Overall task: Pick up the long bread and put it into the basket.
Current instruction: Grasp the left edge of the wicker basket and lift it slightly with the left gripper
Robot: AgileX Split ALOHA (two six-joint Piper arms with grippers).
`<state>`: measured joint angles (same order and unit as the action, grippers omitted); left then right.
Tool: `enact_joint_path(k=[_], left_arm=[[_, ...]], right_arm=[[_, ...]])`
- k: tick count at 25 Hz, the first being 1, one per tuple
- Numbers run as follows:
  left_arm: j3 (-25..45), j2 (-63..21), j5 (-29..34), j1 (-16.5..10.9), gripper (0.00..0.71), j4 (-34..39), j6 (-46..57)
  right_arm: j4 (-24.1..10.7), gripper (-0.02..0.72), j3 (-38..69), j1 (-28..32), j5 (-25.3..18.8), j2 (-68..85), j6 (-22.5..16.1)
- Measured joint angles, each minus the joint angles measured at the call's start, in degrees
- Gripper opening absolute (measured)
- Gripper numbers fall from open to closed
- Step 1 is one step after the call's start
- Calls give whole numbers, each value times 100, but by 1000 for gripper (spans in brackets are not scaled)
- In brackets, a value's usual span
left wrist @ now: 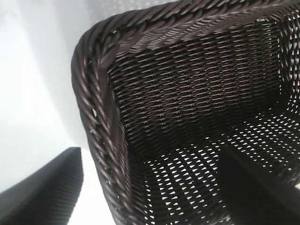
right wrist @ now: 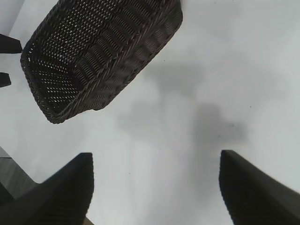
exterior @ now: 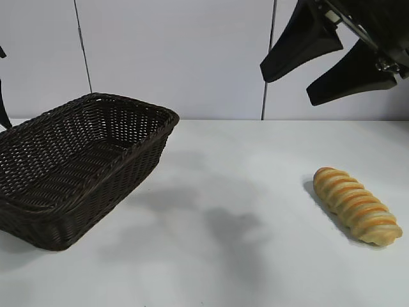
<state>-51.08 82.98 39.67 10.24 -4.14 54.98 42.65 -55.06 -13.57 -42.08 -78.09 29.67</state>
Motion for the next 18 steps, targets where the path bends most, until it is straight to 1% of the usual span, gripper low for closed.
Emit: enact_joint_path(k=[7,12,18], left_arm=[[0,578,-26,0,569,0,0],[0,973,-373,0,569,0,0],[0,1458,-489,0,569,0,0]], right_arm=[[0,537,0,0,0,0,0],[0,537,0,0,0,0,0],[0,537,0,0,0,0,0]])
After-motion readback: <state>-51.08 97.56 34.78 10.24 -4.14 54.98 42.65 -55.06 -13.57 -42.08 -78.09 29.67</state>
